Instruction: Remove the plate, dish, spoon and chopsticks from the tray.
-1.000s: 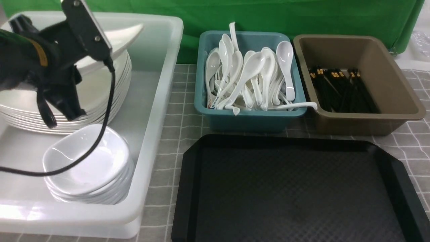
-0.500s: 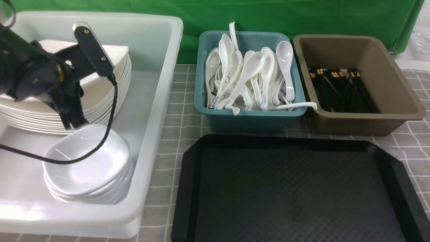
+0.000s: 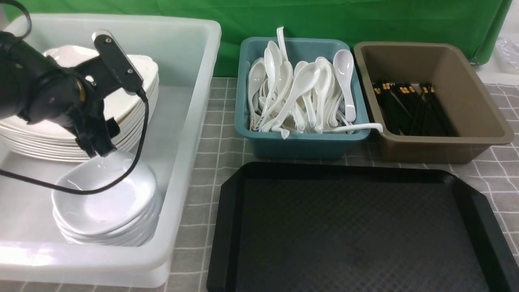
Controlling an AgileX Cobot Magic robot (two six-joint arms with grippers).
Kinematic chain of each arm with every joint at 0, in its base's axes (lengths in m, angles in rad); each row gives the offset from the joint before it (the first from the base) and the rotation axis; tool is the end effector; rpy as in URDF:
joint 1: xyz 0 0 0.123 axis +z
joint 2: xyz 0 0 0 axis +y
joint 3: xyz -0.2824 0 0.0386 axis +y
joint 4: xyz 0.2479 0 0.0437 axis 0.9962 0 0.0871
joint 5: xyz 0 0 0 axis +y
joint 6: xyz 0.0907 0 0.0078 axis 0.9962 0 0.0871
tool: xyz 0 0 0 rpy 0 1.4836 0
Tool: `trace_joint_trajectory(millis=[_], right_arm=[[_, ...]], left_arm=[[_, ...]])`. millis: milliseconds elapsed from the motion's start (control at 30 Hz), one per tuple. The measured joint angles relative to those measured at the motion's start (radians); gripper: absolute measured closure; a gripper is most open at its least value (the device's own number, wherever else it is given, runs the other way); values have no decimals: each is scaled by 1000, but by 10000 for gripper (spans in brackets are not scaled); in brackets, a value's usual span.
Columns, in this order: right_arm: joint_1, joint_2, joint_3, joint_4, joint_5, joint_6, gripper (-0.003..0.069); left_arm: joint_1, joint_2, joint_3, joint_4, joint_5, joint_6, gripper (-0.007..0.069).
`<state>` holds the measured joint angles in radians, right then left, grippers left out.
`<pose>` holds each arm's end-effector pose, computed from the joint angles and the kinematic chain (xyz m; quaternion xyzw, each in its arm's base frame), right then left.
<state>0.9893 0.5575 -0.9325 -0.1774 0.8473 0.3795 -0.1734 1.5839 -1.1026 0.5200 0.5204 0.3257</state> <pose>0.0536 0.0596 0.4033 -0.2590 0.7845 0.2838 0.4867 0.3388 -0.0365 0.2622 0.3906 0.8445 0.2160 0.2959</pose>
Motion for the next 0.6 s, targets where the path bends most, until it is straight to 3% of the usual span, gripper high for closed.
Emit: trace_joint_trajectory(millis=[67,167,267,333,367,467,533,600], right_arm=[[0,0,0,0,0,-2,620],[0,0,0,0,1,-8,613],[0,0,0,0,1,-8,608],[0,0,0,0,1,-9,605],[0,0,0,0,1,-9,605],[0,0,0,0,1,-9,601],[0,0,0,-1,1,-9,596],[0,0,0,-1,1,-9,592]], left_arm=[[-5,-18,0,-24,2,-1,24],[-44,-129,0,-167,8,-17,2],[-91,-264,1,-334,8,-38,54],[-143,-403,31,-496,-15,-31,209],[-152,-427,36,-507,-23,-25,224],[-218,-625,166,-647,-106,41,501],[-252,-754,277,-722,-189,78,581],[-273,-861,379,-776,-278,95,609]])
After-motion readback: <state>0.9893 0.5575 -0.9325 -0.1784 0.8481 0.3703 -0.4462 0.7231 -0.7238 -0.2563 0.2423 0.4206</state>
